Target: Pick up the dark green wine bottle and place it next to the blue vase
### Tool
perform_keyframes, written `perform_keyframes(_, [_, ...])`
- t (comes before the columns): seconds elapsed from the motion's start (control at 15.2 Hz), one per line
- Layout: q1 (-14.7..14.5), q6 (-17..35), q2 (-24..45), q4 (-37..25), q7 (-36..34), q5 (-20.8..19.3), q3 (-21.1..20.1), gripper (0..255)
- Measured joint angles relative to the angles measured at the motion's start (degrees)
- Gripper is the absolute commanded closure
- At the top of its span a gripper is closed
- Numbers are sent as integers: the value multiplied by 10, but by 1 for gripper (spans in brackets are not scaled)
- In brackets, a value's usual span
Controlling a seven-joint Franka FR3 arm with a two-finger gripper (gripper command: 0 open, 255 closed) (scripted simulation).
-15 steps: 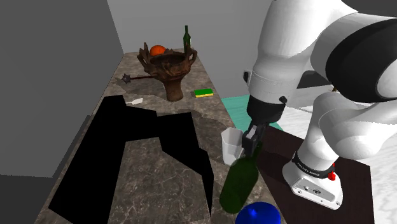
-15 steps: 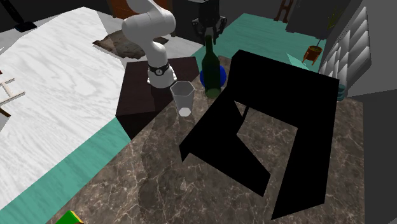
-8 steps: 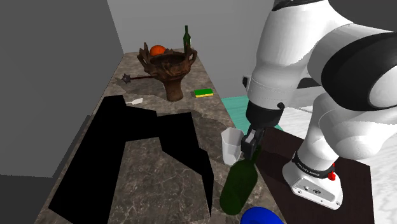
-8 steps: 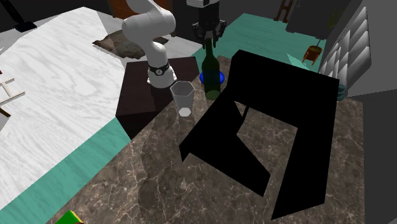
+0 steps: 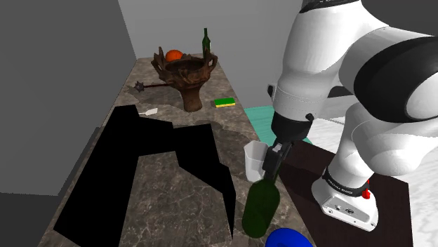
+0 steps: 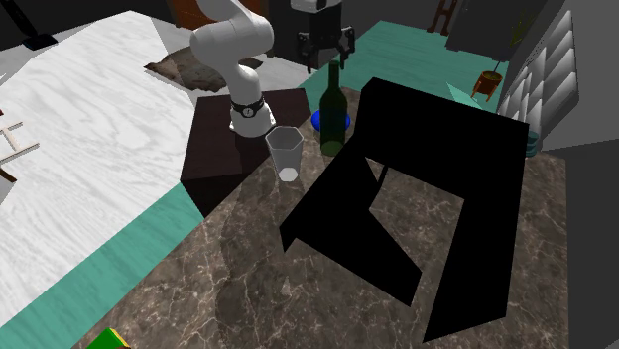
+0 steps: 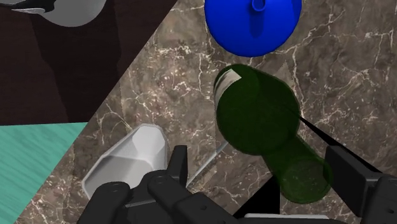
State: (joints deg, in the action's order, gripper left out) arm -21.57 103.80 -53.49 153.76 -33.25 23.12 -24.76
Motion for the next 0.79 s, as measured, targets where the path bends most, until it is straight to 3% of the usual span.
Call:
perform_keyframes(0.4, [8,-62,-2,-61,-4,-22,23,0])
perform_keyframes(0.79, [10,-70,-1,-68,-4,-25,26,0])
